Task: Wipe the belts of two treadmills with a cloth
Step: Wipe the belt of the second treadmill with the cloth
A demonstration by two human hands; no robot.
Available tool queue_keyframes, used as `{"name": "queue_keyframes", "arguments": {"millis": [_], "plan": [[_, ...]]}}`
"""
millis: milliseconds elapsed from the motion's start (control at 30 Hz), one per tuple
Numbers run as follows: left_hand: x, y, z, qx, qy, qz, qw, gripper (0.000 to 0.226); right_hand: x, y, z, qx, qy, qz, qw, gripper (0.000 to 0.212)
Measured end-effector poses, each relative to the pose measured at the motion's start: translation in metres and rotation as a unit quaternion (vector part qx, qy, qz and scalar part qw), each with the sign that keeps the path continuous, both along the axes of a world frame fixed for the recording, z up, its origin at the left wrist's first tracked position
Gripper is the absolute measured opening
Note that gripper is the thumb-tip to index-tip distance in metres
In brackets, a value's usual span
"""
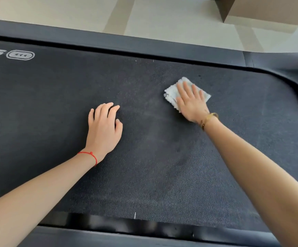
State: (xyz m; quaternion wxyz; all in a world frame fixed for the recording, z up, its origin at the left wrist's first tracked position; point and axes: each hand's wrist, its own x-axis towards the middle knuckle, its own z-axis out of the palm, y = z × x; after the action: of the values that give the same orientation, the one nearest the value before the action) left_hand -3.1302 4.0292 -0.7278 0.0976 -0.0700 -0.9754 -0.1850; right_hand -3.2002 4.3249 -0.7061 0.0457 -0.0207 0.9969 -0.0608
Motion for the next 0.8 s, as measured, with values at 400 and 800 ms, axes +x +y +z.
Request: {"name": "queue_keyframes", "arguments": {"millis": [400, 800], "plan": [[-0.001, 0.002, 0.002, 0.003, -0.007, 0.0, 1.0, 0.043, 0.018, -0.04, -0.008, 0.029, 0.012, 0.264, 0.964, 0.055], [-0.003, 0.003, 0.001, -0.006, -0.001, 0.011, 1.0, 0.042, -0.093, -0.082, 0.002, 0.011, -0.035, 0.125, 0.991, 0.056]]}}
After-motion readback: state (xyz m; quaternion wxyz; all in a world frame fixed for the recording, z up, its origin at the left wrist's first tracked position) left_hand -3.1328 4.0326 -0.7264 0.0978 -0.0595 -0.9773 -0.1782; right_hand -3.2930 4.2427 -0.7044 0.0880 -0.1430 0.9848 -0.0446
